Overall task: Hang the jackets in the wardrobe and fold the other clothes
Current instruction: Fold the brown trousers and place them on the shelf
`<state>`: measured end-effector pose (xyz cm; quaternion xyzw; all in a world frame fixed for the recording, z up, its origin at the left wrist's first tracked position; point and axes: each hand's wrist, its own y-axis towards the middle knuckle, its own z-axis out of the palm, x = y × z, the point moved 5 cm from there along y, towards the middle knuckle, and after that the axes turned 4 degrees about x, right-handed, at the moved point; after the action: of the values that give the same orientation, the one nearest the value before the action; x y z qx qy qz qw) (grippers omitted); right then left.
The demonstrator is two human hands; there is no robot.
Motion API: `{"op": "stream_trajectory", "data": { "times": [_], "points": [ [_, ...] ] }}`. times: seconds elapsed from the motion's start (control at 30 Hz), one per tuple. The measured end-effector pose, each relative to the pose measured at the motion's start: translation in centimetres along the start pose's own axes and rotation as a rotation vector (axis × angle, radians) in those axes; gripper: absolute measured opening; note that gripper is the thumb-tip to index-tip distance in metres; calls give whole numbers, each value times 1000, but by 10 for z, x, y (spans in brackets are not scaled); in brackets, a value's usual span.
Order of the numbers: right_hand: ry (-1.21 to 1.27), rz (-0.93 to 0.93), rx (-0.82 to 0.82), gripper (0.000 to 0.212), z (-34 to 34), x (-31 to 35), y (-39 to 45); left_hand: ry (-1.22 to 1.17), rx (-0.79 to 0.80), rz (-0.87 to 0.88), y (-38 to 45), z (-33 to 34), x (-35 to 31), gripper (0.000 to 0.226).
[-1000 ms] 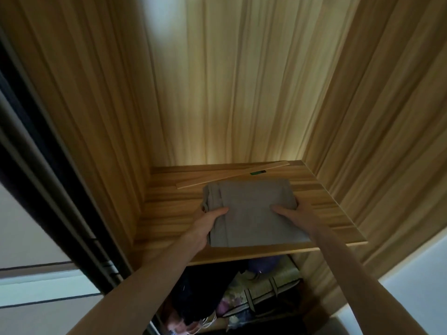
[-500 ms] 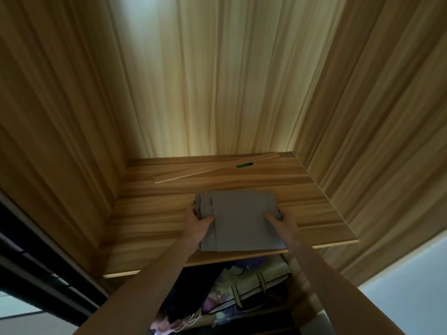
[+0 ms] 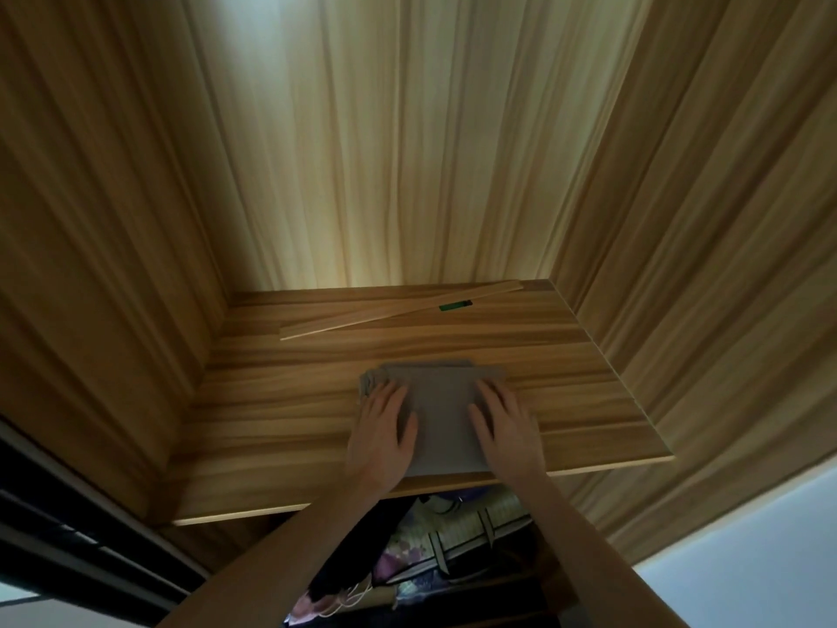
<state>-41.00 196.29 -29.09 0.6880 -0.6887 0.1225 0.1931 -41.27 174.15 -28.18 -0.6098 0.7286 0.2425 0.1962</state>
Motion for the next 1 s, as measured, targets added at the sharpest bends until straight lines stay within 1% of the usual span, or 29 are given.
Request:
{"op": "stream_trajectory", "data": {
  "times": [0.07, 0.13, 0.27, 0.37, 0.43, 0.57, 0.67, 0.8, 0.9, 1.0],
  "points": [
    [-26, -47, 45, 69, 17, -3, -6, 44, 49, 3, -1, 9, 3, 61],
    [-22, -54, 59, 78, 25, -9, -7, 60, 89, -6, 1, 15, 11, 64],
    [34, -53, 90, 81, 19, -5, -7, 53, 159, 47, 0, 14, 21, 66],
    [131, -17, 97, 84, 11, -1, -10, 35, 167, 67, -7, 1, 18, 66],
    [204, 25, 76, 83, 3, 5, -16, 52, 110, 102, -16, -13, 15, 67],
    [374, 28, 52, 71, -15, 30, -38, 44, -73, 198, -45, -49, 8, 65],
    [459, -7, 27, 66, -30, 55, -60, 40, -123, 211, -70, -73, 6, 62],
    [529, -72, -45, 61, -47, 92, -90, 14, -162, 221, -104, -105, 9, 61],
    [515, -140, -85, 69, -56, 123, -114, -16, -218, 201, -134, -135, 15, 60],
    [437, -242, -110, 62, -65, 161, -136, 46, -260, 216, -168, -165, 21, 60]
  ]
}}
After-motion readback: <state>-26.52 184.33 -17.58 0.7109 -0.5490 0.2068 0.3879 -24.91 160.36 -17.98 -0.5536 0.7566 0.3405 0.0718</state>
